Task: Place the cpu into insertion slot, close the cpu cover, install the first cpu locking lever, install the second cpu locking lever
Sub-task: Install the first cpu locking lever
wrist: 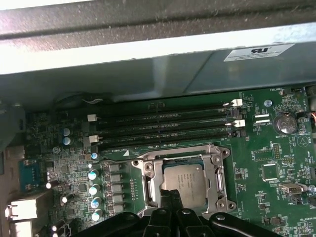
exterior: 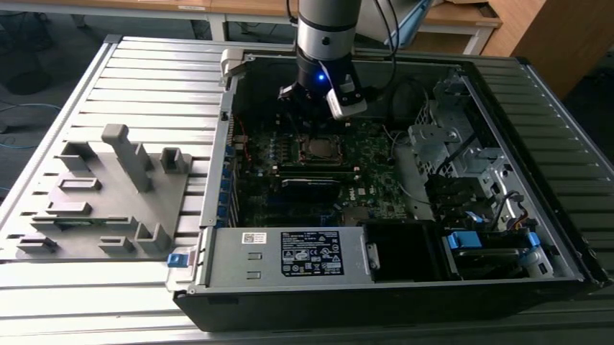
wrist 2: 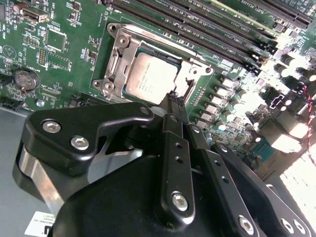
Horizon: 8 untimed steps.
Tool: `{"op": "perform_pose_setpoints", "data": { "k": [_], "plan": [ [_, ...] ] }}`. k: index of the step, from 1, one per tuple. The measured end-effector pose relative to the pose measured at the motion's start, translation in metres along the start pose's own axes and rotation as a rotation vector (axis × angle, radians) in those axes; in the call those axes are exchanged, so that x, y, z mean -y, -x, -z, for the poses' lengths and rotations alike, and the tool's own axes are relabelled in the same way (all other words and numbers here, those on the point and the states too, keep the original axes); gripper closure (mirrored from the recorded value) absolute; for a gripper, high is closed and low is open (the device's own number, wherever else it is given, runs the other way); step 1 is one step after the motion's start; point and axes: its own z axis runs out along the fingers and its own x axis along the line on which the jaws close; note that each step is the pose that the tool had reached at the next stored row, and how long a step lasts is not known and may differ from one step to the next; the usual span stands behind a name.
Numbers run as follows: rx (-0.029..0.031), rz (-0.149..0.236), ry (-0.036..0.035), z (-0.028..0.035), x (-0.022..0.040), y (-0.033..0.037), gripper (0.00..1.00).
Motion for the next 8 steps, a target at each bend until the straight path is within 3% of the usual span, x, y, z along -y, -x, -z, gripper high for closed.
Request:
{"op": "perform_pose_setpoints", "data": {
  "k": [8],
  "plan": [
    [0.0000, 0.000, 0.0000, 0.0016, -0.0001, 0.0000, 0.89]
  ]
}}
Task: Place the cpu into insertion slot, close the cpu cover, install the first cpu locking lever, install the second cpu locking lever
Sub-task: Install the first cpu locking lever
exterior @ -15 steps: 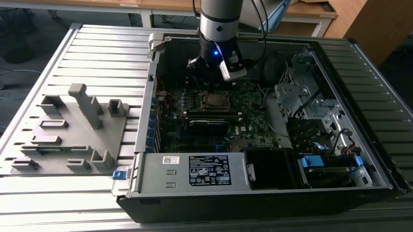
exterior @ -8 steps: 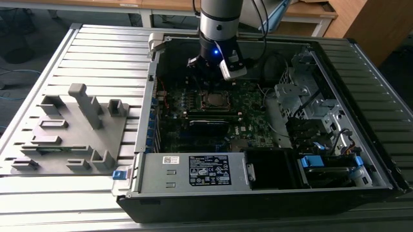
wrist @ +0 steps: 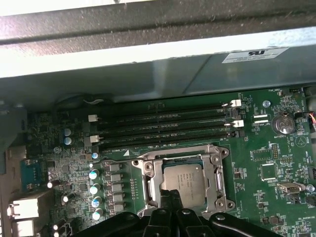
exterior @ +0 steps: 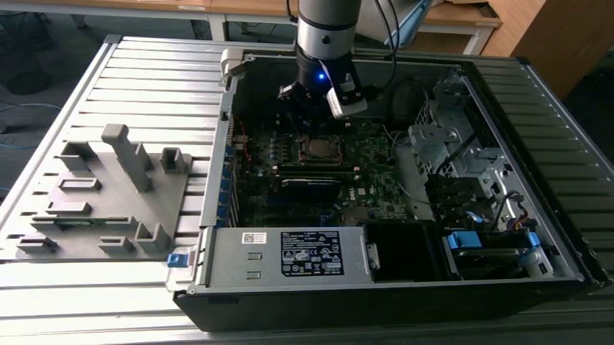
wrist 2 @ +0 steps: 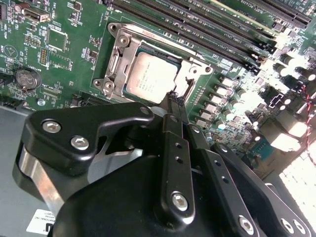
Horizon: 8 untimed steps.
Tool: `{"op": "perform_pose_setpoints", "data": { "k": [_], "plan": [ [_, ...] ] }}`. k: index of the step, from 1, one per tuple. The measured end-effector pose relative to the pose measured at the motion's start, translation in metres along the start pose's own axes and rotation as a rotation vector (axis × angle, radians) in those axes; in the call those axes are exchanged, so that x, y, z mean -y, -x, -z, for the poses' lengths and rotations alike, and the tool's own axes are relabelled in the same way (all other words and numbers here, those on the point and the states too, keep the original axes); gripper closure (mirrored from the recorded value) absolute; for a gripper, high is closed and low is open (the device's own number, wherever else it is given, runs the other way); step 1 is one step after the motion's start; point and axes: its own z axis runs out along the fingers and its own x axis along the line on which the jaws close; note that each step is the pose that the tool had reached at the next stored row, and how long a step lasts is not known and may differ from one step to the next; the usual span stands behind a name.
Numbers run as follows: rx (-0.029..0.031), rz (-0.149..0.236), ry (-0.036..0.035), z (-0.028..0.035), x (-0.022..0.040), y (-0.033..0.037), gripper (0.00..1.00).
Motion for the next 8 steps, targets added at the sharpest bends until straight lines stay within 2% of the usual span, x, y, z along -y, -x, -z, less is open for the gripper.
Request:
{"op": "perform_pose_setpoints", "data": {
  "k": [8],
  "plan": [
    [0.0000, 0.000, 0.0003, 0.0001, 0.0007, -0.0058, 0.89]
  ]
}}
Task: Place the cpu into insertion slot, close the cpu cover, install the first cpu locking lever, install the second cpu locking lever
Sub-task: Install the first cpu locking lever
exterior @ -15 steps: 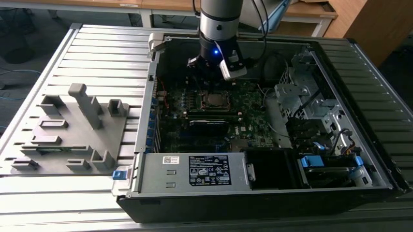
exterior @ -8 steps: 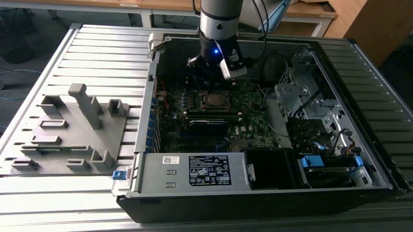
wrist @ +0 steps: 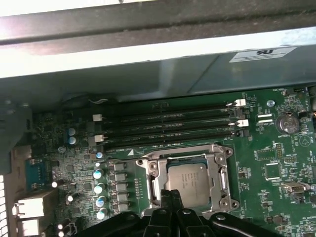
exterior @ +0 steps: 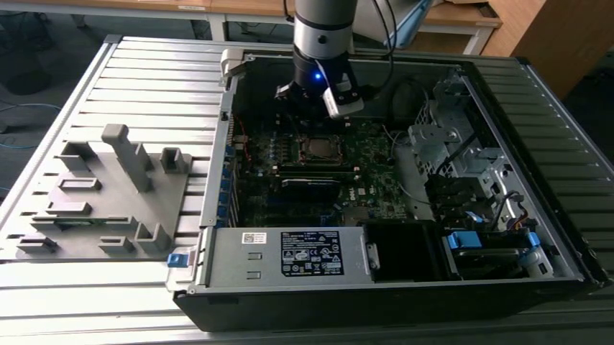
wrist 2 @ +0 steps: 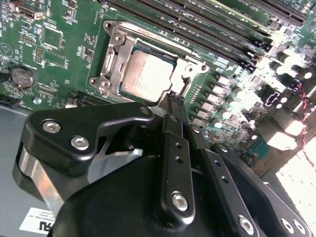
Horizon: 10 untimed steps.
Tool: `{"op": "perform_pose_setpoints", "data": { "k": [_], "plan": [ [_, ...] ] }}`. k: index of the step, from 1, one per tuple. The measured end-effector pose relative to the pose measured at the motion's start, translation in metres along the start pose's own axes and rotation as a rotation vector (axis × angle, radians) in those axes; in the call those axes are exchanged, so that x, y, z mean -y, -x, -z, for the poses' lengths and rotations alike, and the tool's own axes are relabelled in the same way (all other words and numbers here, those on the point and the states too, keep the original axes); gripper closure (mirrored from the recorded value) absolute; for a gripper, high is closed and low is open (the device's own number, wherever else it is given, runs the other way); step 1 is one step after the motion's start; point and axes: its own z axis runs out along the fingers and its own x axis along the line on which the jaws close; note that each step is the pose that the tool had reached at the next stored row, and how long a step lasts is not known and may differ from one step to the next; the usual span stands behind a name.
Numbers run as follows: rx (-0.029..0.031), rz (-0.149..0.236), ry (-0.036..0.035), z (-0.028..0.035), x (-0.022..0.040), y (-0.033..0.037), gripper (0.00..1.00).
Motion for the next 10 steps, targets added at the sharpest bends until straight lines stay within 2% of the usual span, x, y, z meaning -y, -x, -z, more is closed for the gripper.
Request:
{"op": "perform_pose_setpoints", "data": {
  "k": [6, 10],
  "plan": [
    [0.0001, 0.000, 0.0008, 0.0001, 0.0010, -0.0073, 0.89],
    [0.0002, 0.000, 0.0007, 0.0005, 0.0011, -0.0082, 0.89]
  ]
}}
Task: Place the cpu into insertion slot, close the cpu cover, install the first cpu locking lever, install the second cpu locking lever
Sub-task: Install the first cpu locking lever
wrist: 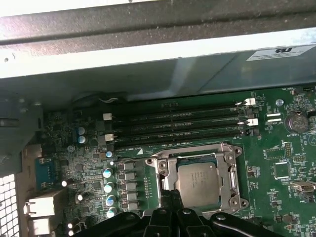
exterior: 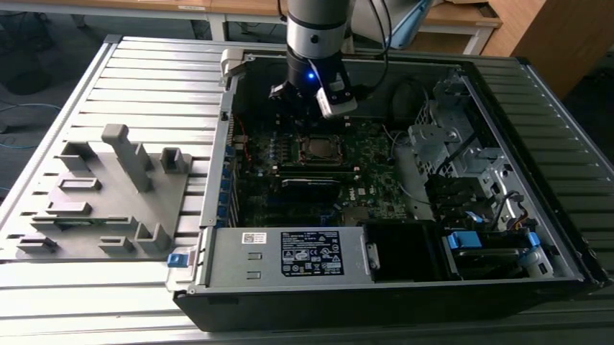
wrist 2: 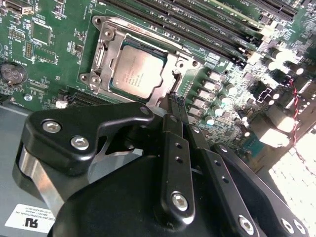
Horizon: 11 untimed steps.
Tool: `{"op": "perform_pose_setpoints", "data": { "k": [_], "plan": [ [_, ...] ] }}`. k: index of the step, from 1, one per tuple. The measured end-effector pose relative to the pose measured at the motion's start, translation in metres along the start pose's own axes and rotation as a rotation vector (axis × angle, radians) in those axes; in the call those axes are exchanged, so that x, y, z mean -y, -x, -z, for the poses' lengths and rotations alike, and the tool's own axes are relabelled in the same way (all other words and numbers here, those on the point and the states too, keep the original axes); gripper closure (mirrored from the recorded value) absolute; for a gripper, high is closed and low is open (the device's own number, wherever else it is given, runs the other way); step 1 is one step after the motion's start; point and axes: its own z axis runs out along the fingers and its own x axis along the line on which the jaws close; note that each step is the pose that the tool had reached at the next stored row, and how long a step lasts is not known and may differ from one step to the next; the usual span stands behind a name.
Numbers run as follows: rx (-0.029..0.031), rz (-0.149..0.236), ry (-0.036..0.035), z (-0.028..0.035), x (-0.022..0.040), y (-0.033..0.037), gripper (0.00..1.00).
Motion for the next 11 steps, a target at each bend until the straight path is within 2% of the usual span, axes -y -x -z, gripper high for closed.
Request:
{"op": "perform_pose_setpoints", "data": {
  "k": [7, 11],
  "plan": [
    [0.0001, 0.000, 0.0002, 0.0083, -0.0004, 0.0000, 0.89],
    [0.0003, 0.000, 0.0005, 0.0084, -0.0005, -0.0001, 0.89]
  ]
}}
